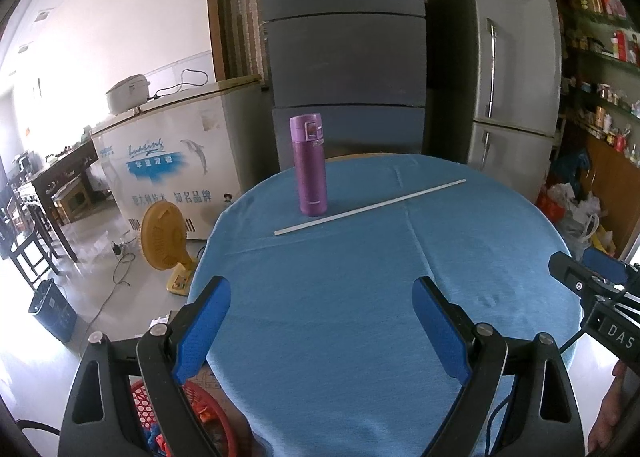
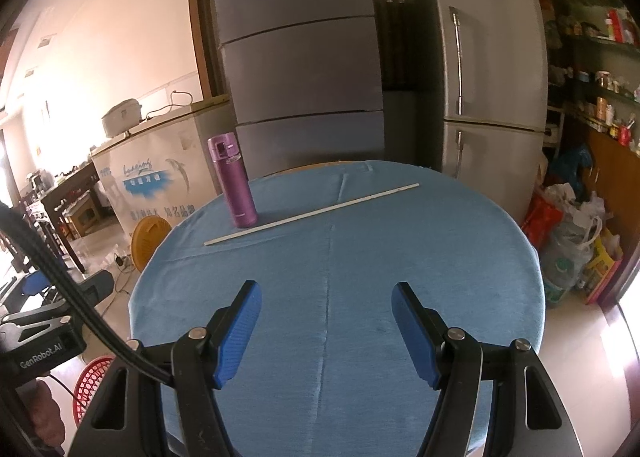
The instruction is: Collect trash
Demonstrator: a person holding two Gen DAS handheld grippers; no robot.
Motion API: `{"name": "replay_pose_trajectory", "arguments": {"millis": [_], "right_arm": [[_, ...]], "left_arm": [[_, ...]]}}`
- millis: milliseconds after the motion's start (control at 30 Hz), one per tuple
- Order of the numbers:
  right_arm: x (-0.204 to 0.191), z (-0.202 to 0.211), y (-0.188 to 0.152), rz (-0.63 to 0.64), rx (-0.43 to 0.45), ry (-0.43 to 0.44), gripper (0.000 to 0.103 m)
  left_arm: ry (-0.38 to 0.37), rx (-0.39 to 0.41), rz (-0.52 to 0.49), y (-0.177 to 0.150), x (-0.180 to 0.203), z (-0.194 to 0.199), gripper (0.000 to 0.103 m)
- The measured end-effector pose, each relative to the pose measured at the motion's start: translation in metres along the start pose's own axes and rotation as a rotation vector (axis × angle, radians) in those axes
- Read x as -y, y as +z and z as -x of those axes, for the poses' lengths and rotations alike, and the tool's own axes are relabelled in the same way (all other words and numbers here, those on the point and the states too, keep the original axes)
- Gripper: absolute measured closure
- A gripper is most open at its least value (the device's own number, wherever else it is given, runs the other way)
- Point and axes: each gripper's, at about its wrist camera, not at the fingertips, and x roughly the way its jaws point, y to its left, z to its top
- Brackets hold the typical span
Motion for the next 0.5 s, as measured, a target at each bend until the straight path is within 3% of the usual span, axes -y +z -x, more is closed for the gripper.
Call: {"name": "replay_pose_trajectory", "arguments": {"millis": [500], "right_arm": [[-0.021, -0.019, 0.002, 0.009, -0.024, 0.004, 0.032]], "left_arm": [[-0.007, -0.022, 0.015, -0.007, -0.024, -0.015, 0.011]]}}
